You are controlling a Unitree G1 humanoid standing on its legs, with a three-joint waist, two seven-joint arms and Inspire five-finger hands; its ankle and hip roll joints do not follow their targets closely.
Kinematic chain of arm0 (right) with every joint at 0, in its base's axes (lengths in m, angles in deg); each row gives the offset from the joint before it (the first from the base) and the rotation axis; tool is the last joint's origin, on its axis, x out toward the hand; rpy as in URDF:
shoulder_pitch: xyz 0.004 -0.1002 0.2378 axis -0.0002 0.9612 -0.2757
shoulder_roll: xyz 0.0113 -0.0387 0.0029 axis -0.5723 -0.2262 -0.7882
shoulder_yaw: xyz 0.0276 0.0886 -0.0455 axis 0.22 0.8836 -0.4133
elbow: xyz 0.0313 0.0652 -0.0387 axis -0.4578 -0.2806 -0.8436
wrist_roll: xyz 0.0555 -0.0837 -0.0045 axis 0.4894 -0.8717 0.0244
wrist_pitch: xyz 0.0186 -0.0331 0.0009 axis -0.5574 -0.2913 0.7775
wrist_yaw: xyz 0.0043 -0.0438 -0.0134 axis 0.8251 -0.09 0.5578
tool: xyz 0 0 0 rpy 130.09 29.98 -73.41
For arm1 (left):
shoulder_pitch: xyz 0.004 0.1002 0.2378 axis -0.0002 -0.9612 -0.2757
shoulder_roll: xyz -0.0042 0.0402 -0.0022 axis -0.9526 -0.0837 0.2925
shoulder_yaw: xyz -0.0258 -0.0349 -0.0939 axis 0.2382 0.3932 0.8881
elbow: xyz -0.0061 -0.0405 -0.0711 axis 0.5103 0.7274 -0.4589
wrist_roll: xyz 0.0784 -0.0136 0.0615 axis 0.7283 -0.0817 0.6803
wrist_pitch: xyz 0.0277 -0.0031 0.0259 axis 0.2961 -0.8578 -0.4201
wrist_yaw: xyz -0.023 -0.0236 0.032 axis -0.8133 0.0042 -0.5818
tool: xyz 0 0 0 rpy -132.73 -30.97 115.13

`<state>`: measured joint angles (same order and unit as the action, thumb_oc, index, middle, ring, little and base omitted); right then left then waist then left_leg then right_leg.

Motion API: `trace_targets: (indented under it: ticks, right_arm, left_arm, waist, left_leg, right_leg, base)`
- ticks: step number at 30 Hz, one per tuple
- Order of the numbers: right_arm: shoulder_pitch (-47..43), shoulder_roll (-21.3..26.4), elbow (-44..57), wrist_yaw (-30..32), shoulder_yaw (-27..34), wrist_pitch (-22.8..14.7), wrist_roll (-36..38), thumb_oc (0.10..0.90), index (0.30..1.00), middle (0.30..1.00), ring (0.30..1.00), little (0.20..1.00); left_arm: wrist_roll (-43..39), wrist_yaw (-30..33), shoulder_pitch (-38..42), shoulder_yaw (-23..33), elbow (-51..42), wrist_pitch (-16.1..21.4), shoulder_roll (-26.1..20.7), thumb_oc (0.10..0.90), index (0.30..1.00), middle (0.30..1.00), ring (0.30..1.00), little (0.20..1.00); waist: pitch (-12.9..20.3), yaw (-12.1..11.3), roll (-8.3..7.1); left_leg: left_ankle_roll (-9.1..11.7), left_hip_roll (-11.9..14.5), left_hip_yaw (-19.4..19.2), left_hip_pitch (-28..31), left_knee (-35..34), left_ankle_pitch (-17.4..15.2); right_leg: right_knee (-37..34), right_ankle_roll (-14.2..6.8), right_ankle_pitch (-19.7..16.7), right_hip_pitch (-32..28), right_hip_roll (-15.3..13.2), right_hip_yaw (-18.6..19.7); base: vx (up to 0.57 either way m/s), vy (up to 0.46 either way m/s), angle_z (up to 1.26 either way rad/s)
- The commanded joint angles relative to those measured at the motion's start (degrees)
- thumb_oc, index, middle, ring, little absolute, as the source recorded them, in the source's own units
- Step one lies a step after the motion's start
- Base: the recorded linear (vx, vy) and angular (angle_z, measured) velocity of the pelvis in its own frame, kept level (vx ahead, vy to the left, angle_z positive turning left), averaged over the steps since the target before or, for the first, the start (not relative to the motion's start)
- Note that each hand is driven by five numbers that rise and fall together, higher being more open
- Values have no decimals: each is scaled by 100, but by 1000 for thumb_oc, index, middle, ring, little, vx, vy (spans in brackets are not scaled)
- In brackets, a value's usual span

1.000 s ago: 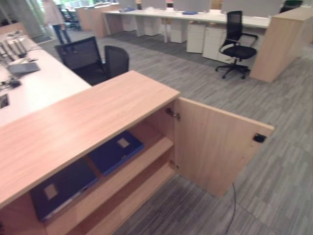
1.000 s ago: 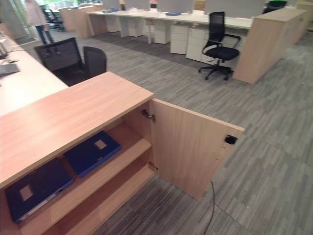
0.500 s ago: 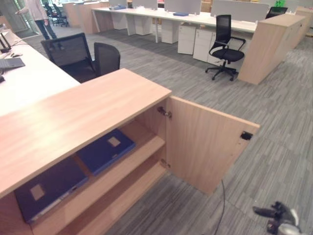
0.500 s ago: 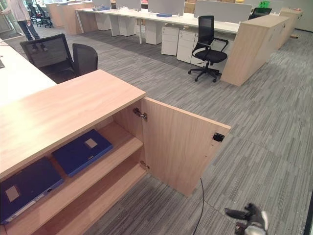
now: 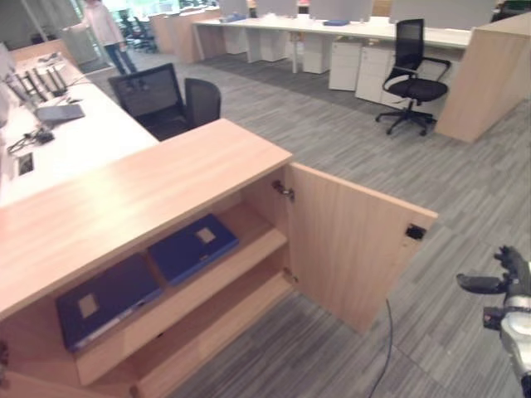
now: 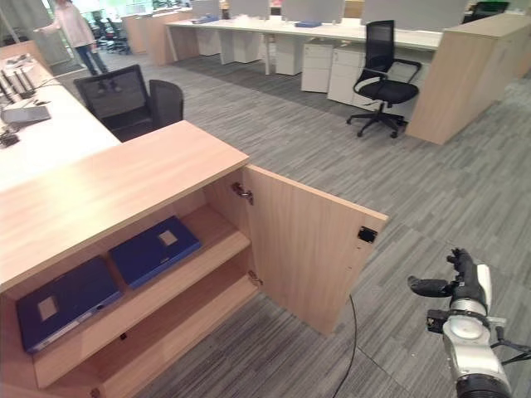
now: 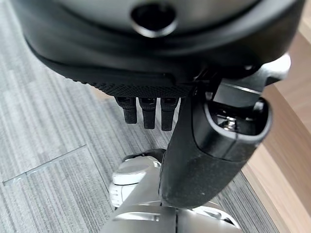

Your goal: Put the empty folder in the office cabinet

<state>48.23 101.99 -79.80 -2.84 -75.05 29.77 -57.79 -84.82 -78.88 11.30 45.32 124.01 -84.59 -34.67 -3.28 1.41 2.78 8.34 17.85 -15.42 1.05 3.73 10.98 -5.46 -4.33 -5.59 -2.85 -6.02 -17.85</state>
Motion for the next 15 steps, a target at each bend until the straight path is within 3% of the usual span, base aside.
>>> trace_targets:
  ticks: [1,9,15]
  right_arm:
    - [-1175,602,-645,-47,-479,-591,72,800,900,900,900,900]
    - [-1910,772,-795,-296,-1093,-693,212,800,900,900,900,900]
    - [-2364,553,-476,-542,-1703,-754,255,800,900,900,900,900]
  left_arm:
    - [-160,-68,167,-199,113,127,-235,800,900,900,900,900]
    - [-244,-86,78,-242,126,167,-276,800,900,900,900,900]
    - [-340,-100,19,-254,133,182,-265,800,900,900,900,900]
  waist:
    - [61,-111,-451]
    - [37,-215,-378]
    - [35,-268,-330]
  left_leg:
    - [108,25,89,171,49,-531]
    - [196,76,130,248,-161,-319]
    - [239,91,161,277,-281,-203]
  right_leg:
    - [97,104,897,-346,380,-123]
    - [92,114,924,-379,414,-237]
    - [88,146,978,-402,454,-284]
  base:
    - [19,-38,28]
    - [9,-17,10]
    - [4,1,3]
